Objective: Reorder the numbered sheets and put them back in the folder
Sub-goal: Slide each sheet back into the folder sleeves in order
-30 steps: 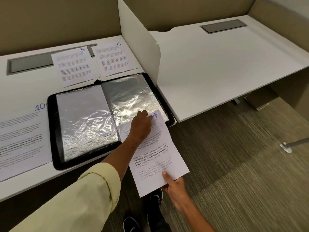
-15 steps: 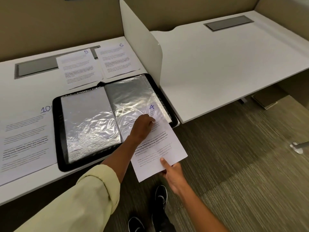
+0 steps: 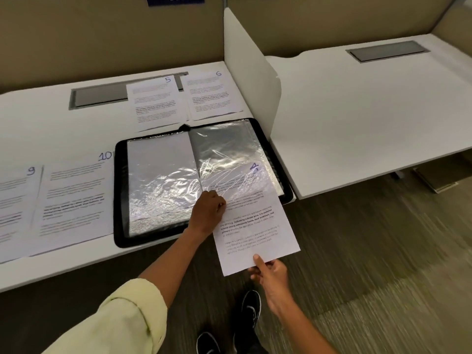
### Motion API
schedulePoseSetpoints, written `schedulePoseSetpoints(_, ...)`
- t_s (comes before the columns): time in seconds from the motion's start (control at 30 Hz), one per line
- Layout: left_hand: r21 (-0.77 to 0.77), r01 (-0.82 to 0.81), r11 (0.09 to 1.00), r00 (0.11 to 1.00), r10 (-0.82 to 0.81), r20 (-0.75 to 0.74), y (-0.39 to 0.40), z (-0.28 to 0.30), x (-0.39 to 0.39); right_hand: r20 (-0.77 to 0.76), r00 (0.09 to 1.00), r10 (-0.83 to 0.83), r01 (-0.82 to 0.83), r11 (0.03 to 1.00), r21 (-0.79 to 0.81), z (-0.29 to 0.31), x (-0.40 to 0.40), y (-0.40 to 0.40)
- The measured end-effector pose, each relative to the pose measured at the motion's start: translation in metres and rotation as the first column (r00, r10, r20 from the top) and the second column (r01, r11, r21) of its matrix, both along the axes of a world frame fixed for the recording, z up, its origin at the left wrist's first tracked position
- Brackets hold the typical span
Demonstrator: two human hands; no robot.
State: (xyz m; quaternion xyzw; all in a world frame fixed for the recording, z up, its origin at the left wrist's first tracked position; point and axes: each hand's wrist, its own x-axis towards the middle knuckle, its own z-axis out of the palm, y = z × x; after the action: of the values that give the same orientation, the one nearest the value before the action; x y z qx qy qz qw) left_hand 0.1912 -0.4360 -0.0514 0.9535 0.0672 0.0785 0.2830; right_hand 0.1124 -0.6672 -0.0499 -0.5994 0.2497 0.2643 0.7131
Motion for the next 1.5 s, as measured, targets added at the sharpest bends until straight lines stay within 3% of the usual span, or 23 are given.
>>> schedulePoseSetpoints(0.3, -0.148, -0.129, 0.981, 0.99, 0.12, -0.069, -0.006, 0.002, -0.006, 0.062, 0.998, 0.031, -0.03, 1.0, -0.009, 0.01, 0.041, 0.037)
schedulePoseSetpoints(0.53, -0.151, -0.138, 0.979, 0.99, 0.136, -0.027, 0.004, 0.003, -0.015, 0.076, 0.997, 0.013, -0.014, 1.0, 0.019, 0.005, 0.037, 0.032)
schedulePoseSetpoints(0.8, -0.16, -0.164, 0.973, 0.985, 0.153, -0.082, 0.003, 0.005, -0.019, 0.101, 0.993, -0.056, 0.058, 0.998, -0.015, 0.003, 0.055, 0.051)
schedulePoseSetpoints(1.5, -0.205, -0.254, 0.945, 0.966, 0.236, -0.109, -0.003, 0.01, -0.019, 0.107, 0.994, -0.035, 0.048, 0.991, -0.125, 0.005, 0.104, 0.091)
